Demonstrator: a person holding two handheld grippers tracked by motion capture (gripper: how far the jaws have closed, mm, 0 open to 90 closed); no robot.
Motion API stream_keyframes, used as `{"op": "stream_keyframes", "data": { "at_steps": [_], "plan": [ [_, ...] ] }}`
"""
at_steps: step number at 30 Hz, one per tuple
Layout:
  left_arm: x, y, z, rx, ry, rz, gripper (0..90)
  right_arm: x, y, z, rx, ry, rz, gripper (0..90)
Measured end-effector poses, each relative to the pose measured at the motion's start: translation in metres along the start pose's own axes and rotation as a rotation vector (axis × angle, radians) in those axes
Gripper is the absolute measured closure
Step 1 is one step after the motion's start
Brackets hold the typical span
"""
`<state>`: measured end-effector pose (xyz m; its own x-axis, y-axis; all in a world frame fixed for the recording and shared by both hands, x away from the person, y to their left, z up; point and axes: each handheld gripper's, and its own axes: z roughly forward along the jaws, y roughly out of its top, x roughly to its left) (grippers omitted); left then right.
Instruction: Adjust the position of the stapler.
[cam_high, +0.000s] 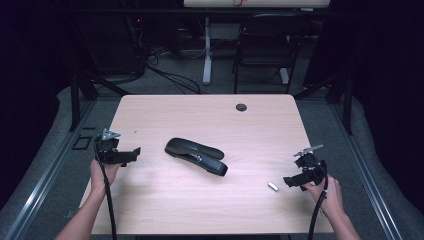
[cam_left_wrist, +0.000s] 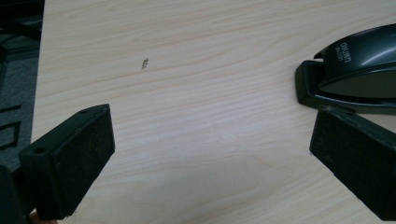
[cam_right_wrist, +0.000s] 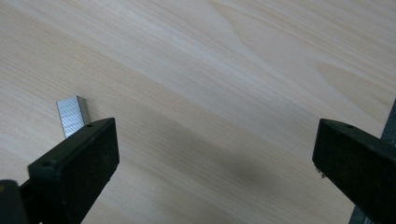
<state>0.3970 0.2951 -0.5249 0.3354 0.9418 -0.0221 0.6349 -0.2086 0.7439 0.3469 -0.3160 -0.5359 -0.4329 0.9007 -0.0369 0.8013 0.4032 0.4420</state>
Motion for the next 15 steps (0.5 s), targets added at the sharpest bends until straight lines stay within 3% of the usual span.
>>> {"op": "stream_keyframes", "data": {
  "at_steps": [6,15],
  "plan": [
    [-0.0021,0.0002,0.0011,-0.004,-0.024,0.011,0.0,0.0017,0.0001,-0.0019,-0.016,-0.012,-0.02,0.1],
    [-0.0006,-0.0003,0.0017,0.016,-0.057,0.012,0.0,0.0067,0.0032,-0.0036,-0.033,0.031,-0.026,0.1]
  ]
}}
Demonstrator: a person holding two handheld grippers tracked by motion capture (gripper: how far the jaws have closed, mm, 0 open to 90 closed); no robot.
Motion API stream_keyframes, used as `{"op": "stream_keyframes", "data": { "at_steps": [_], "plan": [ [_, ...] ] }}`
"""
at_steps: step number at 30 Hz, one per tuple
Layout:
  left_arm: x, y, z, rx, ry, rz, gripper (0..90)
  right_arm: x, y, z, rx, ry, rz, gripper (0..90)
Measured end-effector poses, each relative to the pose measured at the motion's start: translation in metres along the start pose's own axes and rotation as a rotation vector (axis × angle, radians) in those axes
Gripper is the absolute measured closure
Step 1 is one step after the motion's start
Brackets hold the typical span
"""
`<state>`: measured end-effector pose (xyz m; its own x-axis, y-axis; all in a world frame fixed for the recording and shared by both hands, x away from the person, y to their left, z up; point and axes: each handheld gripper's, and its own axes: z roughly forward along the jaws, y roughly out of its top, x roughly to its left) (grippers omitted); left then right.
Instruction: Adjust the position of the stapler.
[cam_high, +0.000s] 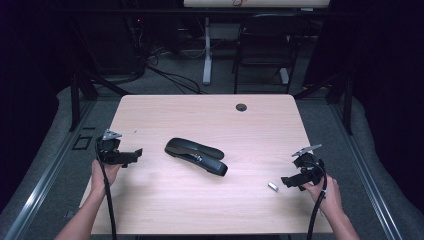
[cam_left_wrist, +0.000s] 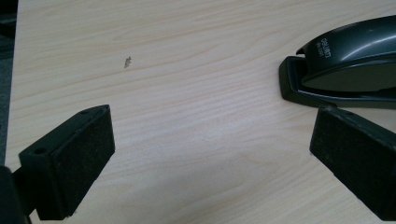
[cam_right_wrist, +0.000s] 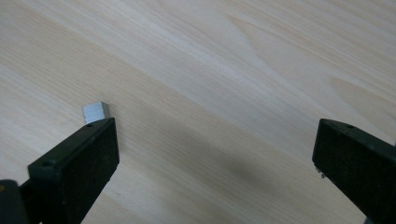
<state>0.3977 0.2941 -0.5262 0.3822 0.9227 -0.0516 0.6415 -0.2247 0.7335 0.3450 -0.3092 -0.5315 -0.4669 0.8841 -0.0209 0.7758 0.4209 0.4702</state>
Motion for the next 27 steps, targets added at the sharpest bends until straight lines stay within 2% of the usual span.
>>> {"op": "stream_keyframes", "data": {
  "at_steps": [7,10,11,16,17,26,27],
  "plan": [
    [-0.001,0.0,0.001,0.007,-0.022,0.01,0.0,0.013,0.008,-0.003,-0.002,0.036,-0.057,0.1],
    [-0.001,0.0,0.003,0.018,-0.029,0.018,0.0,0.017,0.012,-0.006,-0.032,0.06,-0.055,0.0],
    [-0.001,0.0,0.004,0.021,-0.031,0.012,0.0,0.02,0.014,-0.008,-0.041,0.083,-0.06,0.0],
    [-0.002,0.001,0.005,0.026,-0.035,0.02,0.0,0.029,0.021,-0.009,-0.064,0.112,-0.068,0.0],
    [-0.002,0.001,0.005,0.023,-0.035,0.017,0.0,0.034,0.025,-0.009,-0.069,0.119,-0.086,0.0],
    [-0.002,0.001,0.005,0.027,-0.036,0.02,0.0,0.058,0.042,-0.003,-0.094,0.167,-0.129,0.0],
    [-0.002,0.0,0.005,0.027,-0.039,0.016,0.0,0.065,0.047,-0.001,-0.093,0.189,-0.14,0.0]
  ]
}}
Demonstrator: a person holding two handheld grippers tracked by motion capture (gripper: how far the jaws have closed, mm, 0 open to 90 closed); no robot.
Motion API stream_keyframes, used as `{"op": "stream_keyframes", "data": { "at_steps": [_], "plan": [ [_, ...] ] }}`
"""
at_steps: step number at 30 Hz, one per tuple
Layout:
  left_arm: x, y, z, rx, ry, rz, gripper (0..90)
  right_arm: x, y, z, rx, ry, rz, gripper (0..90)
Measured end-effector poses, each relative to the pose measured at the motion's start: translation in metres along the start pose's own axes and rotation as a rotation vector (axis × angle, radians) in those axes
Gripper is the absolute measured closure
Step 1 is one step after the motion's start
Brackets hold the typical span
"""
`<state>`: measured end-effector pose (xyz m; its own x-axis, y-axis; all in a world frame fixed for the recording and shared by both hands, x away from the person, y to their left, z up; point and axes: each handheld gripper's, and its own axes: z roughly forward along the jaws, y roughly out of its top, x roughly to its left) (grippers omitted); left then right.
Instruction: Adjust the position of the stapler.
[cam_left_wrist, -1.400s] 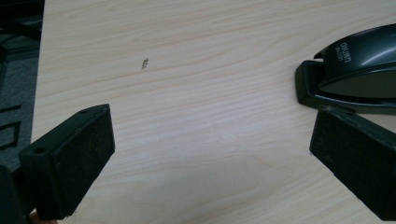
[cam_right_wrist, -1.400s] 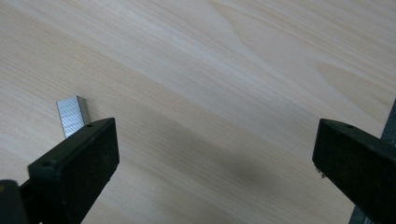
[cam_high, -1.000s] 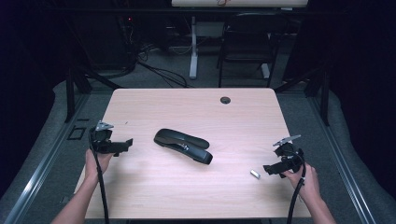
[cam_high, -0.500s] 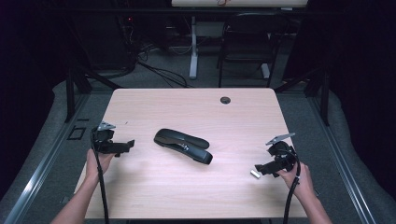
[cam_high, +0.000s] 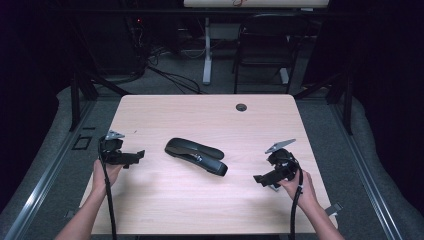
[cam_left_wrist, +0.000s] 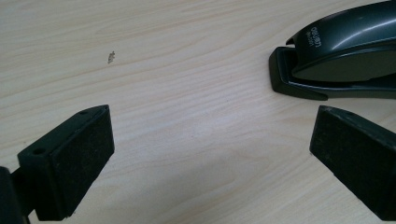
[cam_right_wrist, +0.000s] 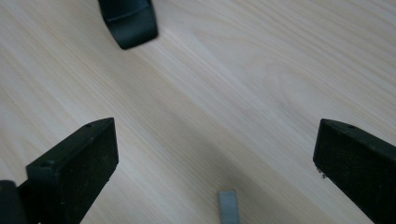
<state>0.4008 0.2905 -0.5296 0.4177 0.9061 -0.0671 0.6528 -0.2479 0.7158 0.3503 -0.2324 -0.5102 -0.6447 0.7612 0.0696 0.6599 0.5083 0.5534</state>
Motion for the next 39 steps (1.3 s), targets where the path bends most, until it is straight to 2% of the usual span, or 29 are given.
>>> {"op": "stream_keyframes", "data": {
  "at_steps": [6,7,11,20,24,35,36,39],
  "plan": [
    [-0.001,0.0,0.001,0.002,-0.005,0.009,0.0,0.013,0.01,0.005,-0.007,0.006,-0.013,0.0],
    [-0.001,0.0,0.001,0.003,-0.007,0.011,0.0,0.015,0.013,0.007,-0.003,0.004,-0.026,0.0],
    [-0.001,0.0,0.002,0.005,-0.012,0.007,0.0,0.021,0.021,0.012,-0.017,0.029,-0.035,0.0],
    [0.0,0.0,0.002,0.014,-0.03,0.013,0.0,0.038,0.043,0.023,-0.027,0.039,-0.099,0.0],
    [-0.001,-0.001,0.003,0.016,-0.037,0.01,0.0,0.043,0.052,0.025,-0.04,0.037,-0.112,0.0],
    [-0.001,-0.001,0.001,0.009,-0.03,0.022,0.0,0.06,0.074,0.036,-0.071,0.069,-0.15,0.0],
    [-0.001,-0.001,0.001,0.008,-0.036,0.023,0.0,0.063,0.078,0.038,-0.071,0.056,-0.16,1.5],
    [-0.001,-0.002,0.001,0.007,-0.039,0.025,0.0,0.064,0.081,0.04,-0.085,0.063,-0.171,4.2]
  ]
}}
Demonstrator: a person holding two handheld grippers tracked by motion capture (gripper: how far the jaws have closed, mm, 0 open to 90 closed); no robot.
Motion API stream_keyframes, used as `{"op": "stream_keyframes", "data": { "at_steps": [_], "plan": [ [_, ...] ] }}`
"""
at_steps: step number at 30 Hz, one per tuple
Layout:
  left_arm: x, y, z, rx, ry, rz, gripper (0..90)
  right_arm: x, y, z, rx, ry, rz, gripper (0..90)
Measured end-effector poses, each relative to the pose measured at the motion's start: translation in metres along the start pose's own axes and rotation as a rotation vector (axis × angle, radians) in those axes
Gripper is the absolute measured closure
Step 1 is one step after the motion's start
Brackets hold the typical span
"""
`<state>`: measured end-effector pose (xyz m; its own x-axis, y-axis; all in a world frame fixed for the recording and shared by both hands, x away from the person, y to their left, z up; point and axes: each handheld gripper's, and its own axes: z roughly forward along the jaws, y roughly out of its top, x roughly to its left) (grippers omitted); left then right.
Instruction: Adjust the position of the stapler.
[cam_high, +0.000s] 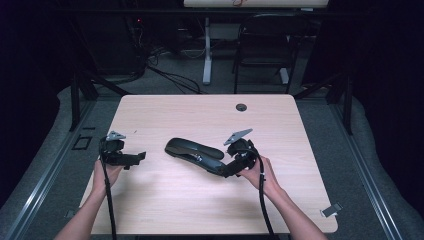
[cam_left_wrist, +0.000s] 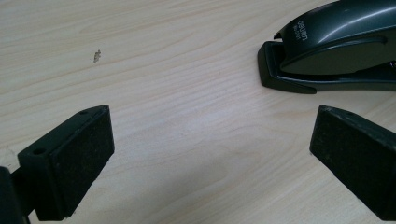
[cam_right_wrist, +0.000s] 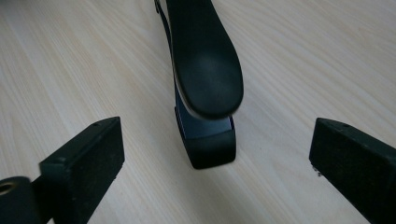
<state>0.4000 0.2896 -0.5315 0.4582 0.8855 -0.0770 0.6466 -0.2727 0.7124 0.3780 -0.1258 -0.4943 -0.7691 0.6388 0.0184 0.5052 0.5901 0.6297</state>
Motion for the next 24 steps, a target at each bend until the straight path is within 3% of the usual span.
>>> {"op": "stream_keyframes", "data": {
  "at_steps": [8,9,13,18,24],
  "plan": [
    [0.0,-0.006,-0.002,0.011,-0.019,0.01,0.0,0.002,0.013,0.013,-0.009,0.016,-0.014,17.3],
    [0.0,-0.008,-0.004,0.018,-0.025,0.016,0.0,0.003,0.015,0.016,-0.003,0.014,-0.017,23.5],
    [0.0,-0.011,-0.006,0.035,-0.034,0.029,0.0,0.002,0.018,0.019,-0.003,0.006,-0.017,34.0],
    [-0.001,-0.015,-0.008,0.035,-0.023,0.035,0.0,0.001,0.021,0.022,-0.004,0.022,-0.014,38.4],
    [0.0,-0.019,-0.01,0.053,-0.011,0.043,0.0,0.004,0.028,0.031,-0.003,0.013,-0.061,51.8]
  ]
}}
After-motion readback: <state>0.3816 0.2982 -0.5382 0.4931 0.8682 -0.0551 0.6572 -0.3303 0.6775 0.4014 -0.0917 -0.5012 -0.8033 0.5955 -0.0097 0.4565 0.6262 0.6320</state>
